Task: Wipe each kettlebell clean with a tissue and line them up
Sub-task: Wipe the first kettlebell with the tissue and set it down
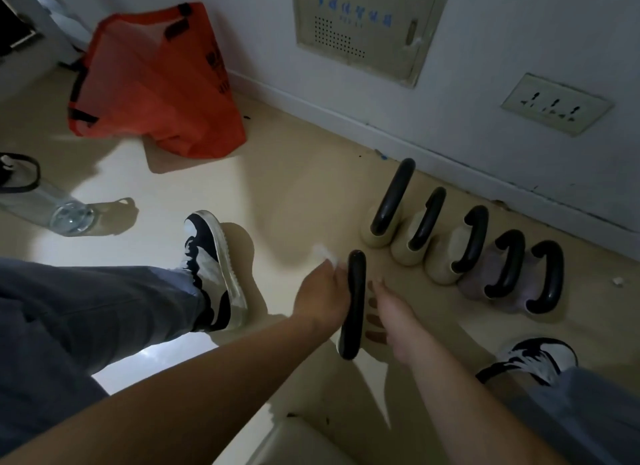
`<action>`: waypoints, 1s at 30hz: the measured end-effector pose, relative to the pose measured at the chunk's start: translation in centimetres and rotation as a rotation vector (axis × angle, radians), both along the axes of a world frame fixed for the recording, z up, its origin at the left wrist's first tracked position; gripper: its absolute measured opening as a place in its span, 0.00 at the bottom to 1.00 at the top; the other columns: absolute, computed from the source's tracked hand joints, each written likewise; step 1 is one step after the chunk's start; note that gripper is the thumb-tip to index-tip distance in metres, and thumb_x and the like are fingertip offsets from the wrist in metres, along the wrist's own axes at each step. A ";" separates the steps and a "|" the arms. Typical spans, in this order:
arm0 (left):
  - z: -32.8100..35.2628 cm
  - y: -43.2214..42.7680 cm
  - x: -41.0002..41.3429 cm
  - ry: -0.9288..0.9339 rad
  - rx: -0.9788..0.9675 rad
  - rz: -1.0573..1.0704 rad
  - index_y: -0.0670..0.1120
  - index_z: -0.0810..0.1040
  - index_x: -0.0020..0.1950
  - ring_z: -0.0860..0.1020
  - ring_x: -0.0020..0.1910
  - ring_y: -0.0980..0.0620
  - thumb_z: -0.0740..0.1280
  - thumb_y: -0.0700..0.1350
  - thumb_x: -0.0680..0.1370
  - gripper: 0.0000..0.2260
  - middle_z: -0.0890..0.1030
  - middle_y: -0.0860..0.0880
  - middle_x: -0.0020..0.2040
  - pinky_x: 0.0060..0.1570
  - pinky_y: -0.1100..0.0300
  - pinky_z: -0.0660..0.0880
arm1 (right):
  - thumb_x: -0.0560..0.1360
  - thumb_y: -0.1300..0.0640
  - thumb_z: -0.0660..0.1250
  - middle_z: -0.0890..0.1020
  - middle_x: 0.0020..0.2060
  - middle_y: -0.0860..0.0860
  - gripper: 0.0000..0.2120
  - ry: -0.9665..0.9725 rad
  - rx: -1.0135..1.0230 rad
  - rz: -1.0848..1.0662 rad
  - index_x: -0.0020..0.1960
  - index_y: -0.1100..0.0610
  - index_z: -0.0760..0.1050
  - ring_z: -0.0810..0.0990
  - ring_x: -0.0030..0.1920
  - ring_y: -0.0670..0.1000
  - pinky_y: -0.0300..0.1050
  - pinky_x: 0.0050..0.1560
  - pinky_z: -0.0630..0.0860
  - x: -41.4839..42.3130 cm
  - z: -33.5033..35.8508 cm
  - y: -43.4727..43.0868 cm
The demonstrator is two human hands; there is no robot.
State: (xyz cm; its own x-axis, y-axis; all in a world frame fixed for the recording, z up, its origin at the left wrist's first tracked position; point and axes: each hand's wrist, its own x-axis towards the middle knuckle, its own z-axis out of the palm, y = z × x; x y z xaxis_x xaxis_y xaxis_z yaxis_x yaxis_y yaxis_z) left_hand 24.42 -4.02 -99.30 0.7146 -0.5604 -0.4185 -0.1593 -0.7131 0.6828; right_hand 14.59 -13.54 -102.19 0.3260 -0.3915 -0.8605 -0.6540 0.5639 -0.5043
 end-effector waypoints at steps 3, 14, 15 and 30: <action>-1.2 -3.3 -0.4 -0.059 -0.055 -0.279 0.43 0.65 0.76 0.73 0.66 0.45 0.53 0.50 0.85 0.20 0.72 0.43 0.69 0.63 0.53 0.72 | 0.84 0.35 0.49 0.80 0.67 0.44 0.26 -0.040 0.048 -0.054 0.73 0.44 0.74 0.77 0.68 0.50 0.57 0.68 0.75 0.0 -0.9 -0.2; -1.9 -11.3 5.4 0.070 0.432 -0.618 0.42 0.74 0.61 0.74 0.59 0.43 0.56 0.48 0.83 0.13 0.75 0.39 0.67 0.56 0.56 0.69 | 0.83 0.32 0.43 0.74 0.75 0.46 0.34 -0.091 0.233 -0.181 0.81 0.48 0.62 0.71 0.75 0.50 0.63 0.67 0.73 0.3 -4.1 -2.5; -1.6 -11.0 4.9 0.028 0.429 -0.649 0.42 0.74 0.63 0.74 0.61 0.42 0.56 0.49 0.83 0.15 0.75 0.40 0.67 0.58 0.55 0.69 | 0.83 0.32 0.43 0.76 0.73 0.46 0.33 -0.076 0.222 -0.196 0.80 0.48 0.64 0.73 0.72 0.50 0.61 0.61 0.76 0.2 -4.3 -2.6; -2.5 6.1 -6.6 -0.922 0.510 -1.512 0.49 0.79 0.67 0.66 0.75 0.44 0.57 0.49 0.82 0.17 0.77 0.49 0.68 0.67 0.41 0.28 | 0.86 0.40 0.52 0.83 0.52 0.56 0.26 -0.004 0.092 -0.236 0.65 0.58 0.77 0.82 0.52 0.59 0.55 0.50 0.79 -0.7 -1.7 -0.7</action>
